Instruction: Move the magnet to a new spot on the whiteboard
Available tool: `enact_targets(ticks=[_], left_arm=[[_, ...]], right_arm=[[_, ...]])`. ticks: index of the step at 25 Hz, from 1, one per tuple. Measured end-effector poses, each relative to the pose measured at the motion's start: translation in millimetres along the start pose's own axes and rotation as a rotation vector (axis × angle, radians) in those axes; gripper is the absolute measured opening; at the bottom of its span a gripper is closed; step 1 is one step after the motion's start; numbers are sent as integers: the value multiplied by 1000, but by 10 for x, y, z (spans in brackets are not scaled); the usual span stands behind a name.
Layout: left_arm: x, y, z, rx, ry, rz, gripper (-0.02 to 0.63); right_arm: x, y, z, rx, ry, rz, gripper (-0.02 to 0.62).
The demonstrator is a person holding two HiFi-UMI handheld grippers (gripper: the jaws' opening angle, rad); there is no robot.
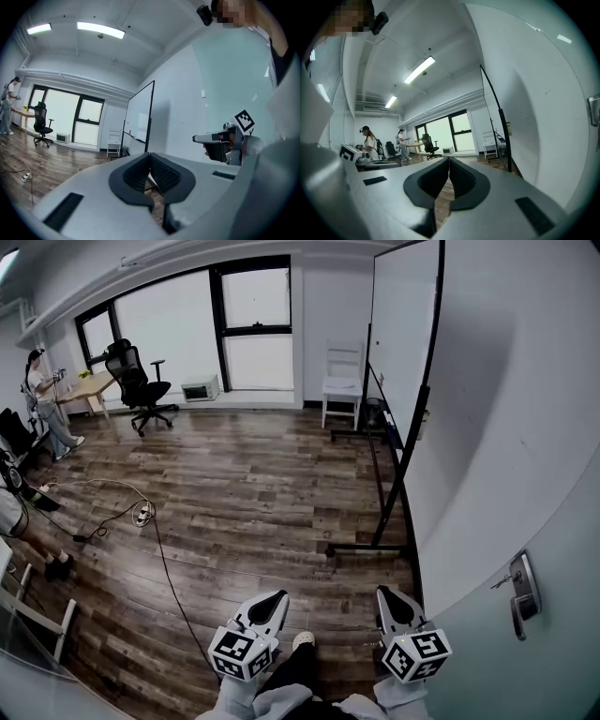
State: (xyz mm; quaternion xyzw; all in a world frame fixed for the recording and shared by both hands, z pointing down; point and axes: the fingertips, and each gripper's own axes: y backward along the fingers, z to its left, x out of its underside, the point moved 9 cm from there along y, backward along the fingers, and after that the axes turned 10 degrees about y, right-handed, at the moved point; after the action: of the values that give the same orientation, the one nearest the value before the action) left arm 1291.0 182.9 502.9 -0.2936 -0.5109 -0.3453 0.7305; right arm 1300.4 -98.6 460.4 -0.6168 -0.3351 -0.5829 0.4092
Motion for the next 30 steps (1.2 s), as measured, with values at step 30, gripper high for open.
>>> enact_targets(ticks=[30], left_arm=[[-911, -2224, 2026, -53, 55, -31, 109]], right_arm=[[-386, -2933, -1108, -4, -15, 22, 26]])
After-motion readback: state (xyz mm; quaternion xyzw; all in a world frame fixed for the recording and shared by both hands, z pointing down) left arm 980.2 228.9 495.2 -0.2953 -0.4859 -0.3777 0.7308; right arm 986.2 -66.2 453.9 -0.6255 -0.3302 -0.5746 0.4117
